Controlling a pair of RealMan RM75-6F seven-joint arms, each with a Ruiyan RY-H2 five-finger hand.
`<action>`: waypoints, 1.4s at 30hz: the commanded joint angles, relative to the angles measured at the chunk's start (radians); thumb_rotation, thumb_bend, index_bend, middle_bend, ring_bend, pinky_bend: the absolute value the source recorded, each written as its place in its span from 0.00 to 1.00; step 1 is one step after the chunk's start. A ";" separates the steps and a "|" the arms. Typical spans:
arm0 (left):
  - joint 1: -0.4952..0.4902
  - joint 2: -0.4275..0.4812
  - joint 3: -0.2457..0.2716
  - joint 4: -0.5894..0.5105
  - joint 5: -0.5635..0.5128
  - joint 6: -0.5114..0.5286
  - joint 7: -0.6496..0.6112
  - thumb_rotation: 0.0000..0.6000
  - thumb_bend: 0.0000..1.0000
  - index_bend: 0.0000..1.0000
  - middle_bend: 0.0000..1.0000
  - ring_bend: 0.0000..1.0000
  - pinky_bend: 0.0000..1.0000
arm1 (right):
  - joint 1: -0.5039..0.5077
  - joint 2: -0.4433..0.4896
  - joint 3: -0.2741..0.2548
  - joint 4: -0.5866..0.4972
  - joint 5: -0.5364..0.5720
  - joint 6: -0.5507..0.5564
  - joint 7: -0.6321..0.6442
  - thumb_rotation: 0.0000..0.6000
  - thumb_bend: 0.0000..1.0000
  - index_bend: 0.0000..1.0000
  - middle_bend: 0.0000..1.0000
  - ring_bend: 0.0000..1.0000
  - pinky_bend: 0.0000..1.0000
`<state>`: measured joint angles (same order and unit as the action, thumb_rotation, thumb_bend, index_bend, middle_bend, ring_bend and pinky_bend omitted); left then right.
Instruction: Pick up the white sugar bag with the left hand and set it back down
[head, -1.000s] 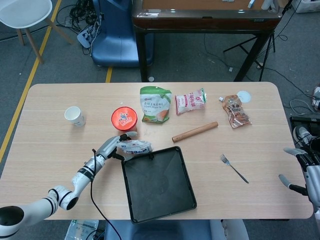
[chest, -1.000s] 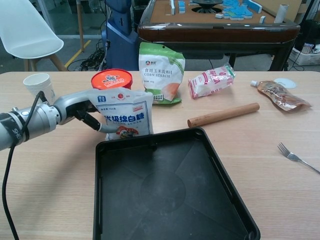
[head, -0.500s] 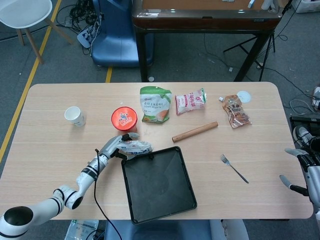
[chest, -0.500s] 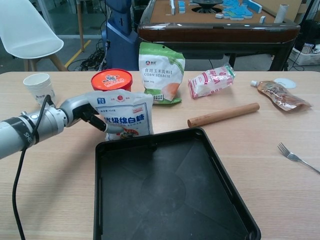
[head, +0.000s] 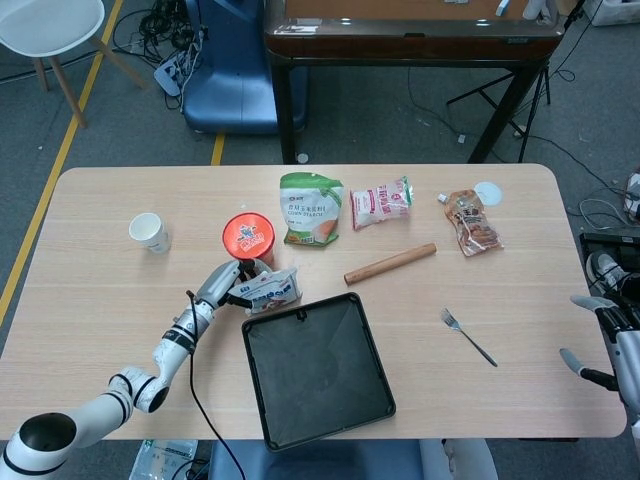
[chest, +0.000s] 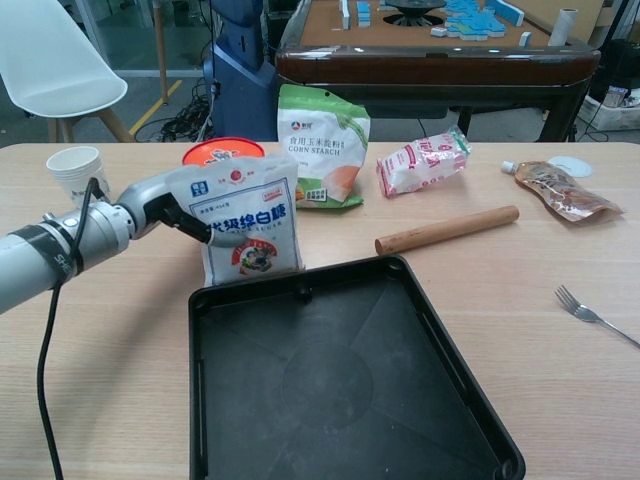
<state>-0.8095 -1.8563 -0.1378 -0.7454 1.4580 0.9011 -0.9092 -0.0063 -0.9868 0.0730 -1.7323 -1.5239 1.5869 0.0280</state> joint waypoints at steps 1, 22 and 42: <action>0.002 0.022 0.005 -0.003 0.016 0.030 0.016 1.00 0.21 0.43 0.57 0.54 0.53 | 0.001 -0.001 0.000 0.001 -0.004 0.001 0.001 1.00 0.18 0.28 0.31 0.19 0.19; 0.076 0.351 0.085 -0.488 0.146 0.265 0.760 1.00 0.21 0.44 0.59 0.54 0.53 | 0.016 -0.025 -0.006 0.041 -0.046 -0.002 0.045 1.00 0.17 0.28 0.31 0.19 0.19; 0.139 0.248 0.090 -0.597 0.222 0.384 1.532 1.00 0.21 0.44 0.61 0.55 0.56 | 0.002 -0.035 -0.013 0.076 -0.041 0.012 0.083 1.00 0.18 0.28 0.31 0.19 0.19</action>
<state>-0.6851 -1.5788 -0.0514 -1.3569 1.6549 1.2562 0.5589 -0.0039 -1.0219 0.0602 -1.6559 -1.5648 1.5986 0.1113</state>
